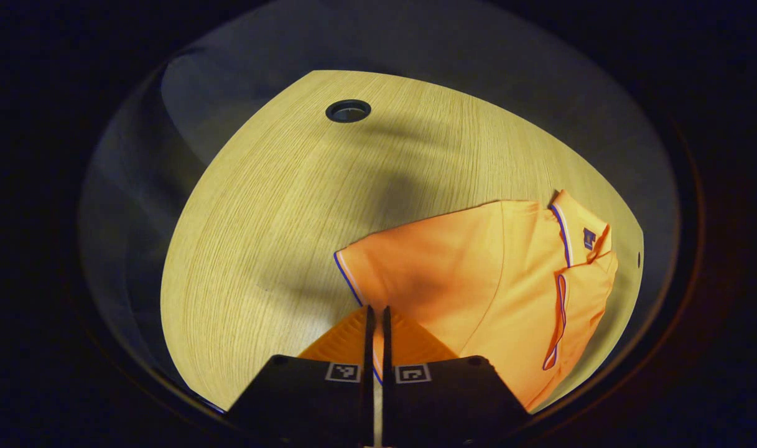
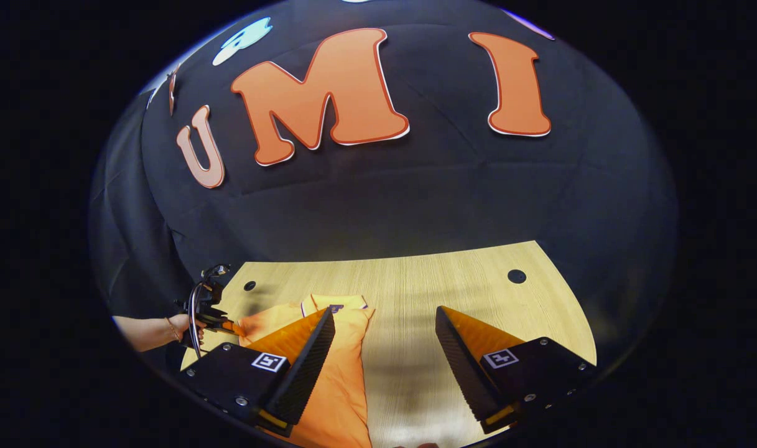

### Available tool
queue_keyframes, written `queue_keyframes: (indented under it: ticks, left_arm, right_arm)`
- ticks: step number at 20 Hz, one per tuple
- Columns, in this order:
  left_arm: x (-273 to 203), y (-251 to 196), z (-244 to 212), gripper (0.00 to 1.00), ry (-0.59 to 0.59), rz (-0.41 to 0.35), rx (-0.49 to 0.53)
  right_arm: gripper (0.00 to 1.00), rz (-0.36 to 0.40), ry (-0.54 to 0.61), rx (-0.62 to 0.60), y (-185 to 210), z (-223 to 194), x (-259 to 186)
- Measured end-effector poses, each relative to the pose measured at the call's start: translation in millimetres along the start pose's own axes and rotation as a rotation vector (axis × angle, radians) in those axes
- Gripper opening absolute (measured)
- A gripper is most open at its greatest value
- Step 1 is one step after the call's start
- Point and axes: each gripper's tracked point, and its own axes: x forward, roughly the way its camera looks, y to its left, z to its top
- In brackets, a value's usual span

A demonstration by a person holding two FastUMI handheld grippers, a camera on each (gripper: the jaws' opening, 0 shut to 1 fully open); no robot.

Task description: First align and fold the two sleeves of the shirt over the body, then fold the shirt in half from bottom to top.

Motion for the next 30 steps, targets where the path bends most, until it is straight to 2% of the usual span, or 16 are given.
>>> queue_keyframes:
  ticks: [5, 12, 15, 20, 23, 27, 30]
  left_arm:
    - [-12.1, -3.1, 4.3, 0.04, -0.025, -0.044, 0.028]
    - [-77.2, -39.6, 22.5, 0.04, -0.133, -0.108, 0.138]
    - [-106.2, -78.0, 26.3, 0.04, -0.183, -0.160, 0.196]
    - [-131.2, -155.4, 12.1, 0.04, -0.182, -0.246, 0.292]
    - [-126.7, -202.6, -4.9, 0.04, -0.151, -0.277, 0.348]
    - [-112.5, -268.2, -28.7, 0.04, -0.105, -0.335, 0.364]
    - [-85.4, -286.2, -43.8, 0.04, -0.076, -0.299, 0.414]
  right_arm:
    - [0.99, -0.036, -0.030, -0.021, -7.0, 3.2, -3.9]
    - [0.99, -0.032, -0.064, -0.028, -3.5, 8.2, -15.5]
    - [0.99, -0.024, -0.069, -0.019, -3.1, 8.2, -21.2]
    - [0.99, -0.027, -0.091, -0.008, -13.2, 11.1, -35.9]
    - [0.99, -0.040, -0.098, 0.007, -25.7, 9.2, -43.2]
    - [0.99, -0.072, -0.075, 0.008, -45.1, -3.2, -48.5]
    - [0.99, -0.088, -0.055, 0.016, -55.4, -11.0, -49.5]
